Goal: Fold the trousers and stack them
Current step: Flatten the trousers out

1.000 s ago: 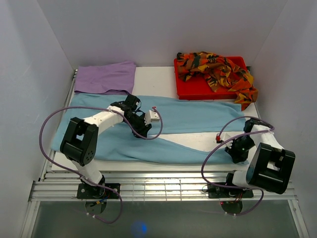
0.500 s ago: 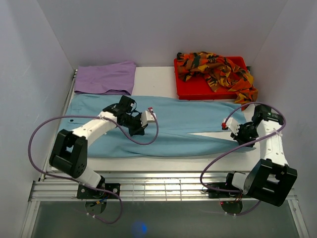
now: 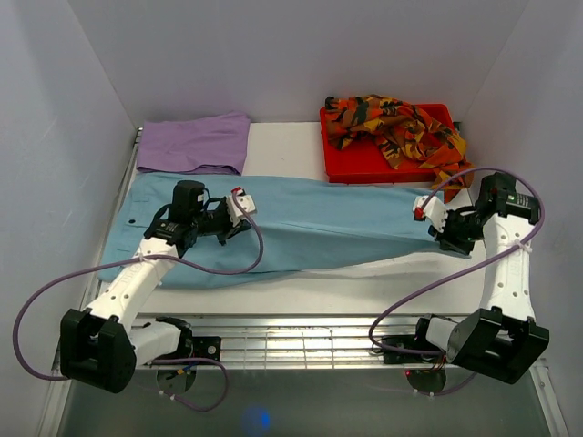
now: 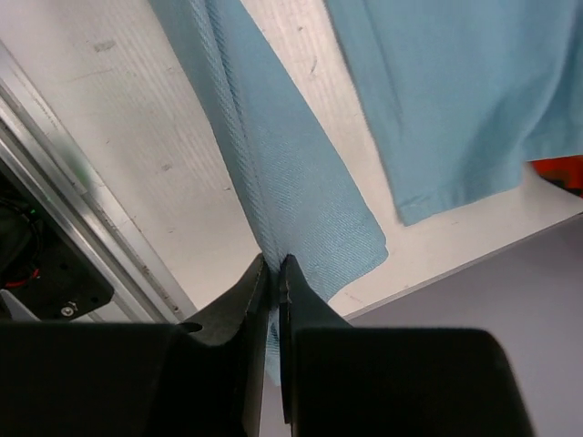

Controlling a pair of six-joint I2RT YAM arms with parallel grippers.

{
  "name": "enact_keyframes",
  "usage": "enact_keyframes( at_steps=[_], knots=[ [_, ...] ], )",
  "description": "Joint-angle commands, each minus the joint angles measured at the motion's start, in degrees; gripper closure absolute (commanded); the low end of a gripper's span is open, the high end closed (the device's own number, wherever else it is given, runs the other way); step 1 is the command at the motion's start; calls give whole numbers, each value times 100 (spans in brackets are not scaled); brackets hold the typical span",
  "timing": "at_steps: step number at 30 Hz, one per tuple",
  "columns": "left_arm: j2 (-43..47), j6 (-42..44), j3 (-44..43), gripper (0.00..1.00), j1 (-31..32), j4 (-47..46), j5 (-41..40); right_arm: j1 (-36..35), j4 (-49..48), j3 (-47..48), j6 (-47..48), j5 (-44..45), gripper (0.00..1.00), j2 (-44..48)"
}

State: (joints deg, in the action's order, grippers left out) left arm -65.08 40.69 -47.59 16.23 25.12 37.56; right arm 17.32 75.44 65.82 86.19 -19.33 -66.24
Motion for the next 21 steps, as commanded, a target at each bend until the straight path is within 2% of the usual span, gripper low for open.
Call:
enact_keyframes(
  at_steps=[1, 3, 5, 9, 14, 15, 16, 17, 19, 20, 21],
  knots=[
    [416, -202, 249, 100, -278, -746, -294, 78, -48, 842, 12, 35, 92, -310],
    [583, -26, 364, 100, -269, -772, -241, 78, -47, 924, -24, 52, 92, -355],
    [864, 79, 566, 100, -278, -668, -258, 70, -47, 591, 160, 236, 92, -276],
    [1269, 1113, 742, 100, -278, 201, 198, 43, -47, -428, 442, 1131, 92, -4],
    [1884, 1696, 997, 100, -278, 985, 673, 43, -38, -1194, 995, 1353, 92, 936],
    [2111, 1749, 1041, 100, -269, 1003, 708, 35, -38, -1351, 1153, 1371, 89, 1094],
    [2200, 1915, 1094, 100, -269, 1012, 726, 34, -38, -1422, 1206, 1353, 82, 1330],
    [2271, 2030, 1147, 100, -269, 1064, 726, 43, -38, -1493, 1233, 1344, 60, 1385],
    [2324, 2223, 1279, 100, -269, 1117, 735, 34, -82, -1739, 1190, 1353, 40, 1325],
    [2272, 2259, 1314, 100, -269, 1152, 744, 34, -134, -1800, 1085, 1336, 27, 1246],
    [2219, 2286, 1349, 100, -269, 1161, 735, 34, -161, -1853, 971, 1214, 24, 1140]
  ],
)
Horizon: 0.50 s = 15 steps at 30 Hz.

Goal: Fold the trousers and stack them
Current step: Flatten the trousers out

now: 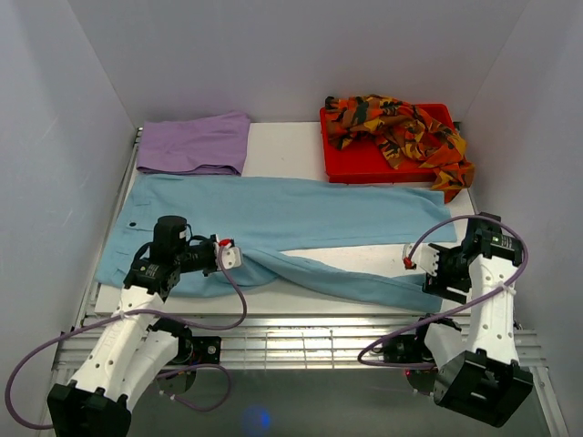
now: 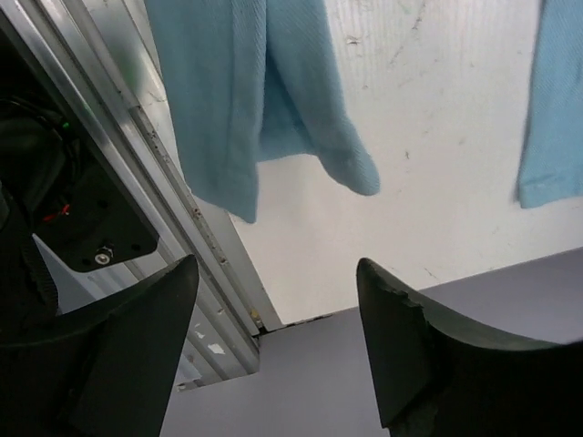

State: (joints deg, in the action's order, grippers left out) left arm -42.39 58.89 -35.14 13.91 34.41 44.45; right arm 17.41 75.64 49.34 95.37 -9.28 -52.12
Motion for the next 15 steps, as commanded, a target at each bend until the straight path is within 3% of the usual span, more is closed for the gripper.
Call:
enact_keyframes(
  at_steps=[1, 7, 15],
  knots=[
    [-215, 500, 112, 100, -38, 259, 3, 34, -129, -197, -166, 111, 23, -525],
    [-805, 465, -28, 100, -38, 189, -191, 26, -102, -161, -449, -434, 28, -1291],
    [-946, 491, 33, 100, -38, 30, -366, 34, -425, -706, -247, -733, 30, -1459]
  ],
)
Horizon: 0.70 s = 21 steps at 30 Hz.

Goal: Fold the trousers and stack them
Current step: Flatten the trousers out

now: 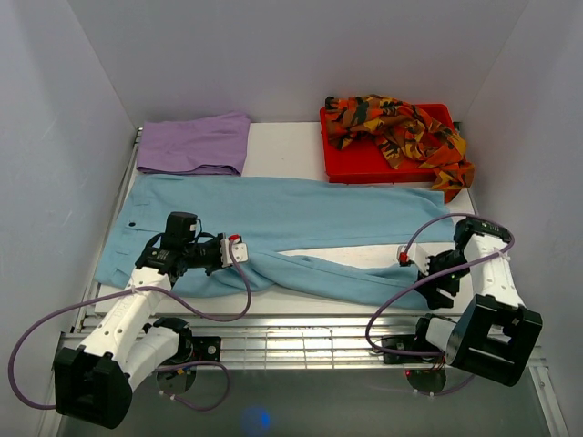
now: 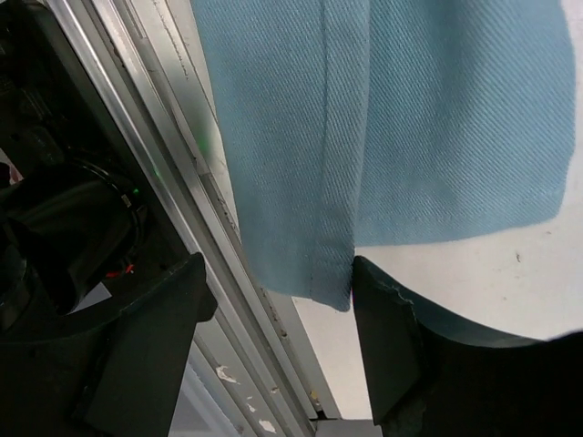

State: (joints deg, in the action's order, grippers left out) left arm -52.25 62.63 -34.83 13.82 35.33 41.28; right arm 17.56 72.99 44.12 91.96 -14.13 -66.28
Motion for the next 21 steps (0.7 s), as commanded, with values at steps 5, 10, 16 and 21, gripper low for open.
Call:
enact_keyframes(
  at_steps=[5, 10, 16, 21],
  knots=[
    [4, 100, 11, 100, -29, -105, -32, 10, -900, -456, -90, -318, 26, -271],
    [-57, 91, -50, 100, -29, -106, -128, 19, -1138, -457, -214, -310, 24, -728],
    [-92, -23, -59, 100, -29, -202, -190, 10, -1278, -667, -205, -55, 64, -790],
    [-119, -330, -182, 100, -29, -386, -410, 19, -1042, -361, -319, -186, 92, -589]
  ],
)
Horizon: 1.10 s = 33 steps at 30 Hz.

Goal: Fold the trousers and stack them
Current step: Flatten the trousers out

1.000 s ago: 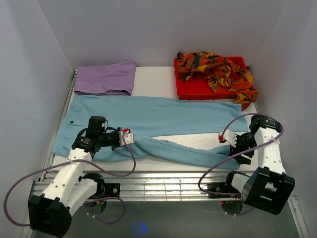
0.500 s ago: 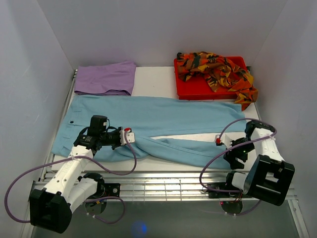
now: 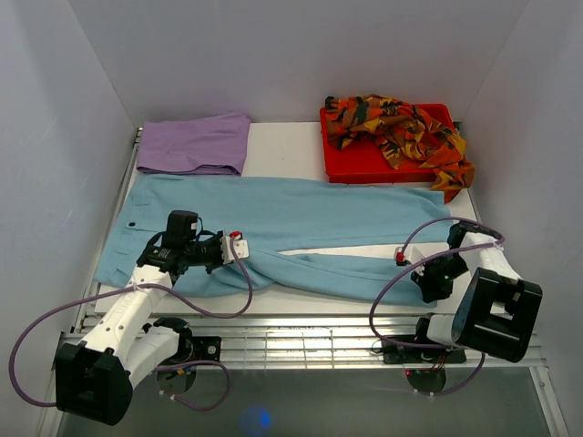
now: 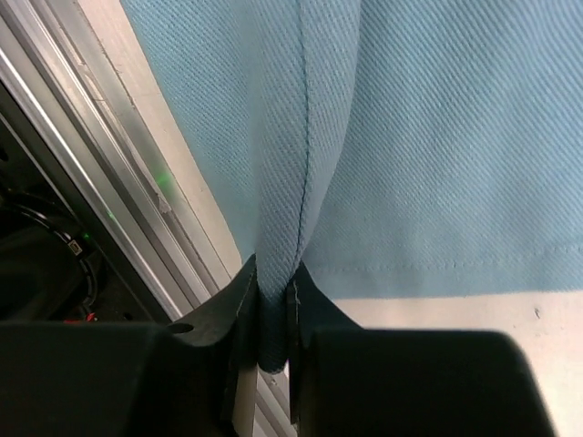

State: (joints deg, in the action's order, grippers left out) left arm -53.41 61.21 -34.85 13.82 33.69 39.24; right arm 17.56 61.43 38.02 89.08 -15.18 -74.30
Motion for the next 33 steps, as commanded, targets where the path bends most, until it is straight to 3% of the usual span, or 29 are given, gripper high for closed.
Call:
enact_keyframes(
  at_steps=[1, 8, 14, 17, 25, 27, 31, 33],
  knots=[
    [-3, -284, -215, 100, -20, -249, -241, 45, 158, 337, -40, -116, 92, 293],
    [76, -1066, -566, 100, -73, -609, -452, 212, 756, 1811, -75, -713, 92, 1004],
    [708, -1901, -672, 100, -520, -1031, -523, 353, 985, 2403, 39, -916, 92, 1847],
    [1261, -1938, -567, 100, -565, -979, -444, 362, 1063, 2500, 92, -891, 92, 2260],
    [2351, -1217, -286, 100, -565, 207, -92, 362, 1345, 2429, 496, -609, 92, 3053],
    [2589, -1278, -189, 100, -565, 51, -110, 362, 1345, 2473, 505, -679, 92, 3150],
    [2196, -1760, -66, 100, -574, -782, -66, 362, 1092, 2631, 59, -855, 92, 2668],
    [1339, -1832, -214, 100, -565, -1187, 161, 362, 898, 2570, -214, -724, 92, 2010]
  ],
)
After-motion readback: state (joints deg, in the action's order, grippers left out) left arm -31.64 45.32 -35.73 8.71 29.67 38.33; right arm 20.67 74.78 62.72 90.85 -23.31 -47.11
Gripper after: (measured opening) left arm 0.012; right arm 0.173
